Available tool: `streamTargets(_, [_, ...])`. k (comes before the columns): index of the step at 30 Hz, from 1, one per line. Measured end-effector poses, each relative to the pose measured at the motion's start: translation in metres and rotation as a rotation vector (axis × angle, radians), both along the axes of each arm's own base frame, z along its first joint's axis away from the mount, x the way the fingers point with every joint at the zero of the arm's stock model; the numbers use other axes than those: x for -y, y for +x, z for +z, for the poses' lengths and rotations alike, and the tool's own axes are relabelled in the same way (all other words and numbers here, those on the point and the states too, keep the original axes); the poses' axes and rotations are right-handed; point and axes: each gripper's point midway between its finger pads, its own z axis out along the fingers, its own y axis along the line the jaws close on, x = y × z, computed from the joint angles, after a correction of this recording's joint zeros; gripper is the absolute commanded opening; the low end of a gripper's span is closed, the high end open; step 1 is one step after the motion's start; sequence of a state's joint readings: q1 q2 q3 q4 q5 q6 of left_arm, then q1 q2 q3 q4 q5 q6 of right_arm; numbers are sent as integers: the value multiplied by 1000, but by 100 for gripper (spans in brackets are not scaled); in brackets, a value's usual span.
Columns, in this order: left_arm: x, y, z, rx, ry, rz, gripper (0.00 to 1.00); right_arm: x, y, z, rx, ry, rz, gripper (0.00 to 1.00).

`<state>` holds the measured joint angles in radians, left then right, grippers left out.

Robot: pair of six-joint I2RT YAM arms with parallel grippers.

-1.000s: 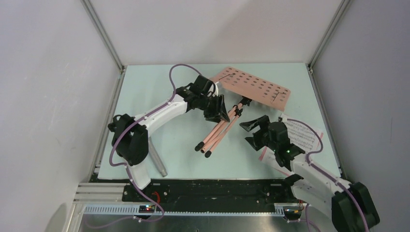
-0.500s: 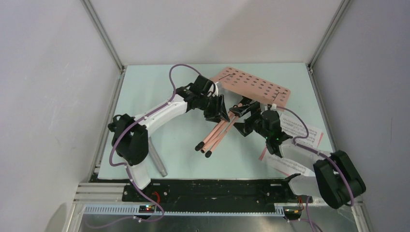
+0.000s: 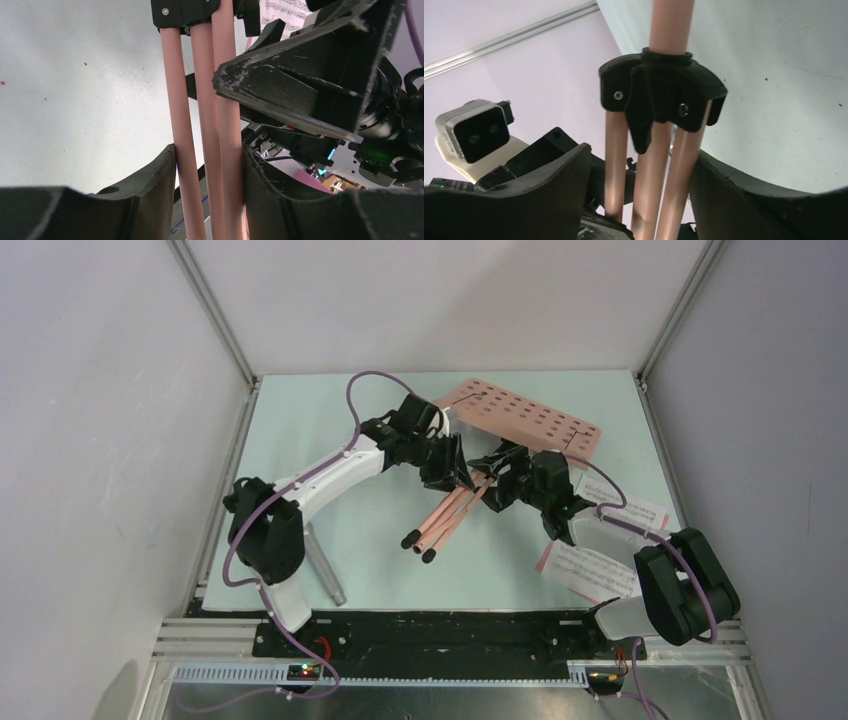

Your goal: Set up the instrument practice props

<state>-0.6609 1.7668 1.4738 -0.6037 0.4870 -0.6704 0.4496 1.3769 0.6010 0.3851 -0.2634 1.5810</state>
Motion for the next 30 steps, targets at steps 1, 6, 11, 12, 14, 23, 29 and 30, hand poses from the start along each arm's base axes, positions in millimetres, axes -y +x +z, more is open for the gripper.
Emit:
streamTargets(1, [-1, 0, 1, 0, -3, -1, 0, 0, 0, -1, -8, -3, 1, 60])
streamTargets(6, [-3, -3, 3, 2, -3, -16, 4, 1, -3, -7, -63, -2, 6, 34])
streamTargets(11, [-6, -7, 1, 0, 9, -37, 45, -1, -6, -9, -78, -22, 26, 30])
streamTargets(12, [-7, -8, 0, -1, 13, -43, 49, -2, -7, -9, -80, -29, 32, 30])
streamTargets(14, [-9, -10, -2, 0, 23, -58, 54, -3, -9, -11, -83, -47, 46, 30])
streamTargets(23, [-2, -39, 23, -20, -95, -212, 73, 13, -19, -44, -67, -255, 92, 31])
streamTargets(29, [-8, -50, 7, -50, -61, -235, 80, 14, -21, -51, -44, -308, 121, 31])
streamTargets(30, [-11, -51, 2, -53, -41, -232, 82, 14, -22, -52, -45, -315, 128, 31])
